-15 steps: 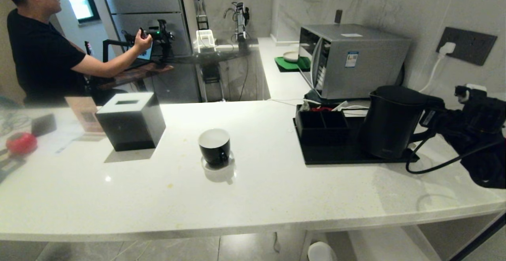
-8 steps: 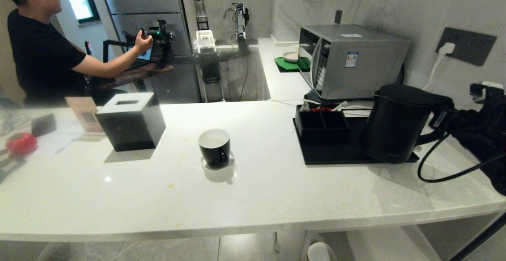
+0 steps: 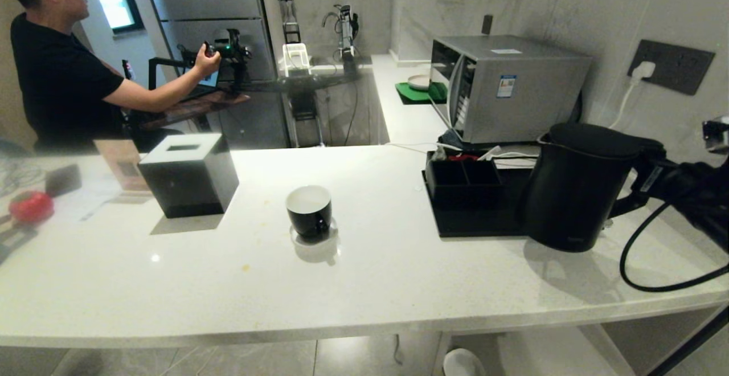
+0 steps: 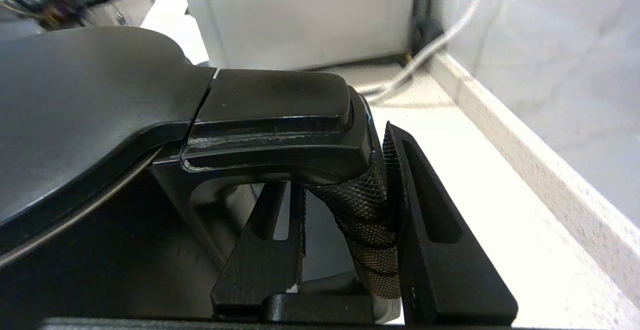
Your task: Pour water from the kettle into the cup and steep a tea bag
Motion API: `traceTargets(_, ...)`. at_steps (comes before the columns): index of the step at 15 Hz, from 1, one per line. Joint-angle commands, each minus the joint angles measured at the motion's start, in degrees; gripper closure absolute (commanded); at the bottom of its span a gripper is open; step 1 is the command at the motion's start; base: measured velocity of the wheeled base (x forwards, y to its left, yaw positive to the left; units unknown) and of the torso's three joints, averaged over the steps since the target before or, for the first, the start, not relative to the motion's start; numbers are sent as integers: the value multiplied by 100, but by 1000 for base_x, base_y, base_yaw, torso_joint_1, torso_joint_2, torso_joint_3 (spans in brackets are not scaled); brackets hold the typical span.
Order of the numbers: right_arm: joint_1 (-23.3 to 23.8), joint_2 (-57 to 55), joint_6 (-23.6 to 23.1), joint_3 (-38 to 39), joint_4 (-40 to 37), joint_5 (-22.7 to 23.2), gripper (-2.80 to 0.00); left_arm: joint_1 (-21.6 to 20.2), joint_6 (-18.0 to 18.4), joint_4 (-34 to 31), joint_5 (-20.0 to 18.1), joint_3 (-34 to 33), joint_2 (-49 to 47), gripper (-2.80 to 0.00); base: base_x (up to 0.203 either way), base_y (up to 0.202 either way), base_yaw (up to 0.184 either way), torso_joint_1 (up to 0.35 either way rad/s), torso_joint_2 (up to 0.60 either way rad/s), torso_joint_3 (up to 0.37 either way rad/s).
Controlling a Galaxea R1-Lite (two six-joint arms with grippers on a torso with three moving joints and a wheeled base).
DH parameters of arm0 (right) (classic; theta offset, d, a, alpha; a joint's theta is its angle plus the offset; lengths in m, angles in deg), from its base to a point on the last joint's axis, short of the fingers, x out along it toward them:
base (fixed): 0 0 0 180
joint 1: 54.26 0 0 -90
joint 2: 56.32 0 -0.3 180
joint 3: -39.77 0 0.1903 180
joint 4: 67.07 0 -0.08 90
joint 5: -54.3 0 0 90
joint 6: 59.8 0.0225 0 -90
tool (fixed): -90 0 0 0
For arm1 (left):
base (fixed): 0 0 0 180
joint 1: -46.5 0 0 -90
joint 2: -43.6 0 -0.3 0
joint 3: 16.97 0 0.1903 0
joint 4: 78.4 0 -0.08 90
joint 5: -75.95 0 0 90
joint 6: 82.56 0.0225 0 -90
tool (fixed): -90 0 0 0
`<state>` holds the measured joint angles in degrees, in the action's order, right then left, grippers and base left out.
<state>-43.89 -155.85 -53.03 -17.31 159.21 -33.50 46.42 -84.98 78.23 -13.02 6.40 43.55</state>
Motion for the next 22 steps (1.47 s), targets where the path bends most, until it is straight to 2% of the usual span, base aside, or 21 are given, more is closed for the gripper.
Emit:
traceTargets(1, -93, 84, -6, 14, 48, 8, 0, -1, -5, 0, 2, 0, -4, 0, 0, 0, 0, 0, 0, 0)
traceTargets(8, -503, 13, -45, -56, 216, 17, 0, -1, -5, 0, 2, 0, -4, 0, 0, 0, 0, 0, 0, 0)
traceTargets(22, -537, 30, -54, -5, 216, 8, 0, -1, -5, 0, 2, 0, -4, 0, 0, 0, 0, 0, 0, 0)
